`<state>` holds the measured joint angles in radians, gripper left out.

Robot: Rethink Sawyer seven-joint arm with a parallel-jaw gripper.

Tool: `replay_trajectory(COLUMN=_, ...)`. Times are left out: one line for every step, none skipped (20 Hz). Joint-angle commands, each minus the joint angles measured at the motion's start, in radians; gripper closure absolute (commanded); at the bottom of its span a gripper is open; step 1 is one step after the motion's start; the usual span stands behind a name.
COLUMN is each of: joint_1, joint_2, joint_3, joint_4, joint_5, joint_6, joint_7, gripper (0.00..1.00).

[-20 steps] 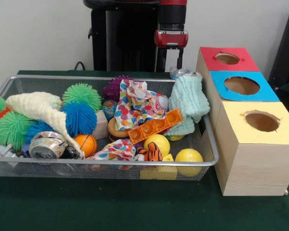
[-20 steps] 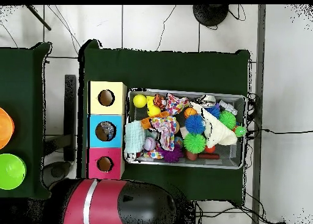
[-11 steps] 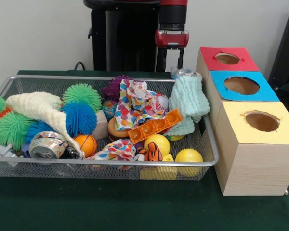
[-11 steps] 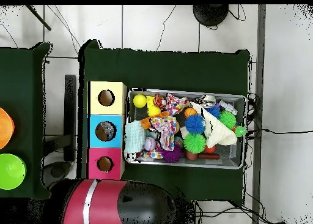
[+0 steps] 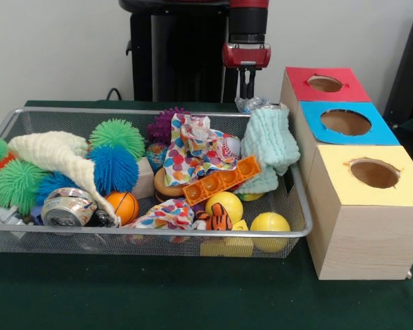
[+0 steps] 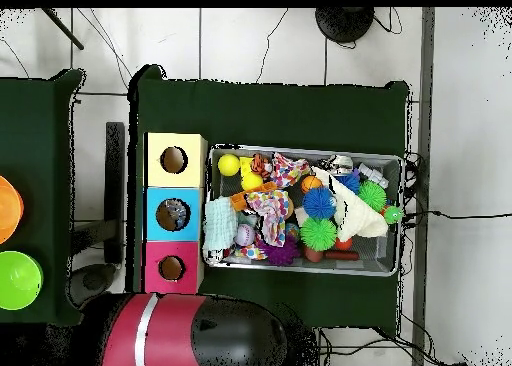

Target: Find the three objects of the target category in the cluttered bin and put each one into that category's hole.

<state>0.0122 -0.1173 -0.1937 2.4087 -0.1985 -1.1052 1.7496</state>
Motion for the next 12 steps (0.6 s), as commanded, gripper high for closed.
replay_trajectory(joint_1=-0.002, joint_2=0.037, joint_3=0.088, joint_4=-0.05, joint_5=0.033, joint_6=0.112, joint_7=0.23, gripper=1.0)
replay_trajectory(joint_1=-0.003, joint_2=0.037, joint_3=0.087, joint_4=-0.048, joint_5=0.031, joint_6=0.106, joint_7=0.234, gripper=1.0)
replay_trajectory(joint_1=-0.009, joint_2=0.033, joint_3=0.086, joint_4=-0.047, joint_5=0.028, joint_6=0.112, joint_7=0.234, gripper=1.0)
replay_trajectory(joint_1=-0.009, joint_2=0.029, joint_3=0.086, joint_4=-0.045, joint_5=0.027, joint_6=0.112, joint_7=0.233, gripper=1.0)
replay_trajectory(joint_1=-0.015, joint_2=0.026, joint_3=0.087, joint_4=-0.049, joint_5=0.022, joint_6=0.119, joint_7=0.231, gripper=1.0)
replay_trajectory(joint_1=-0.021, joint_2=0.022, joint_3=0.087, joint_4=-0.052, joint_5=0.017, joint_6=0.126, joint_7=0.228, gripper=1.0)
replay_trajectory(joint_1=-0.021, joint_2=0.034, joint_3=0.085, joint_4=-0.058, joint_5=0.013, joint_6=0.118, joint_7=0.23, gripper=1.0)
replay_trajectory(joint_1=-0.024, joint_2=0.035, joint_3=0.083, joint_4=-0.06, joint_5=0.009, joint_6=0.119, joint_7=0.228, gripper=1.0)
replay_trajectory(joint_1=-0.027, joint_2=0.04, joint_3=0.079, joint_4=-0.06, joint_5=0.007, joint_6=0.101, joint_7=0.237, gripper=1.0)
replay_trajectory(joint_1=-0.03, joint_2=0.045, joint_3=0.075, joint_4=-0.06, joint_5=0.005, joint_6=0.082, joint_7=0.246, gripper=1.0)
replay_trajectory(joint_1=-0.036, joint_2=0.047, joint_3=0.073, joint_4=-0.062, joint_5=-0.001, joint_6=0.083, joint_7=0.246, gripper=1.0)
replay_trajectory(joint_1=-0.042, joint_2=0.048, joint_3=0.072, joint_4=-0.064, joint_5=-0.007, joint_6=0.084, joint_7=0.246, gripper=1.0)
